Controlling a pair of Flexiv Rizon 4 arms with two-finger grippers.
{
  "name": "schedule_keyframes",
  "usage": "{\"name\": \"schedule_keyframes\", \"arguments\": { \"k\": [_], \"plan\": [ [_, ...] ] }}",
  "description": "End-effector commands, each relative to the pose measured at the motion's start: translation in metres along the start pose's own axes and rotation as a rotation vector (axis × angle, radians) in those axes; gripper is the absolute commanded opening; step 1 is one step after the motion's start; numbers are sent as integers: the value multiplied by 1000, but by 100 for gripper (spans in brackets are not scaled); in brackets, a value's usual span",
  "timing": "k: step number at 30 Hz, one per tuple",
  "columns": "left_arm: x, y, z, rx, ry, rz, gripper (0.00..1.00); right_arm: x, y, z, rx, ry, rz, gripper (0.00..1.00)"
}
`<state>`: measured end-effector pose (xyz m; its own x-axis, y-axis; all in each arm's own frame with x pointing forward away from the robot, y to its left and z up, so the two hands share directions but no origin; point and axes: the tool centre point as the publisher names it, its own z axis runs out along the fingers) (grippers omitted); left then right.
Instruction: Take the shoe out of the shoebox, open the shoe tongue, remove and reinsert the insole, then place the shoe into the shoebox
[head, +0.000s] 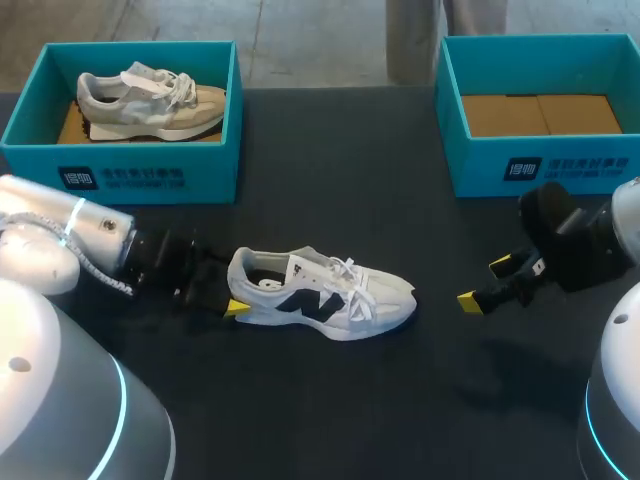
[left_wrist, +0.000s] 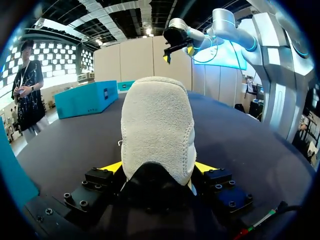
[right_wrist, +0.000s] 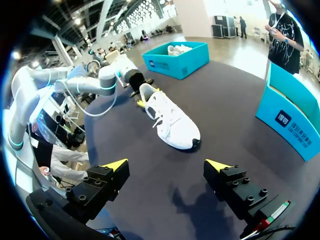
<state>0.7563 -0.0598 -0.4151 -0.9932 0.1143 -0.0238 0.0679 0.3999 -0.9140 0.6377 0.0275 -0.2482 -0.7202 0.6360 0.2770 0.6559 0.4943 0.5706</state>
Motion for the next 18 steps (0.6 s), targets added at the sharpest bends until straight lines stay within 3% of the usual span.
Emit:
{"name": "schedule_keyframes", "arguments": {
  "k": [1,18],
  "plan": [
    [9,-3,1,4,-64,-3,0,1,-1,0,-2,0,-1,100],
    [19,0,13,8,-47,-47,0,1,-1,0,-2,0,-1,100]
  ]
}}
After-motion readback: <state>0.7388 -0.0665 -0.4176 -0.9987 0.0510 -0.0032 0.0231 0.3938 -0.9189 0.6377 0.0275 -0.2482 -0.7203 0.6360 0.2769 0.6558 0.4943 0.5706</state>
